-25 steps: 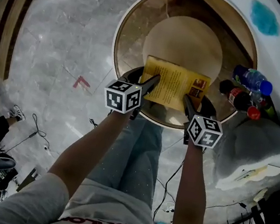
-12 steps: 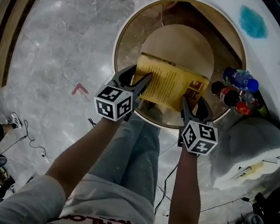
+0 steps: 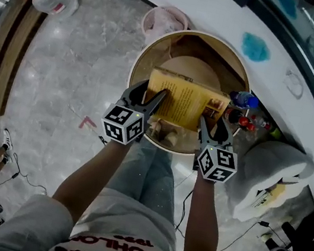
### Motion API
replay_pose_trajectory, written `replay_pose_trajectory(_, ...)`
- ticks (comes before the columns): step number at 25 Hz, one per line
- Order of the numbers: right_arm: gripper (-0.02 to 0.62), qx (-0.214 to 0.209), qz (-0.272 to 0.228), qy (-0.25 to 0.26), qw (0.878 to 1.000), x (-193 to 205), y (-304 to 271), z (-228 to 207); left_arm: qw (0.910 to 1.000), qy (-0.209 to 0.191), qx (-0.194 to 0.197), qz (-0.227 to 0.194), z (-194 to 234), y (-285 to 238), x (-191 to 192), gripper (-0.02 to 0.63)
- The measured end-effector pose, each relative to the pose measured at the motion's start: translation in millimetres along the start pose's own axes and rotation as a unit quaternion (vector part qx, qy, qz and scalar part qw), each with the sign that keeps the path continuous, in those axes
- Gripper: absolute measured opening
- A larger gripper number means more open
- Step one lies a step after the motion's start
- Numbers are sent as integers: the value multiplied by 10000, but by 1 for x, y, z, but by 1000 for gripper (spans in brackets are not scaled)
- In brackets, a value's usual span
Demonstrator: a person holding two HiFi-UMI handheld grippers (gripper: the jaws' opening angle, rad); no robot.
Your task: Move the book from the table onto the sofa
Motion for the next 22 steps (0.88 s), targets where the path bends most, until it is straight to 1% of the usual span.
replay_pose_trajectory(4,264,-17,-443,113,9990,-45,28,19,9989,-252,74,-397,-18,22,-53,235)
replay_pose_trajectory(7,264,-14,-858,266,9960,-86,55,31,9957,-483,173,-775,-38,37,-99,235)
replay_pose_trajectory(12,264,-8,-1500,534,9872,-152,110,53,9864,-857,350,-1360,-78,71,-174,235)
replay_pose_trajectory(15,264,-9,-1876,675,9799,-188,141,67,9794,-1005,437,-1694,-100,92,-214,235)
replay_pose_trajectory(18,262,1,-2216,811,9718,-216,173,78,9733,-1085,507,-1957,-122,112,-245,235)
replay_pose_trajectory(22,262,1,-2593,837,9622,-235,216,82,9654,-1252,628,-2198,-156,136,-267,235)
Point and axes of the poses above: the fingertips, and each gripper's own axes: y backward along the fingers, z to its left, x out of its underside, the point moved 3 cm from there along y, backward along the fingers, and after that the axes turned 5 degrees about -y, right-handed, at the moved point
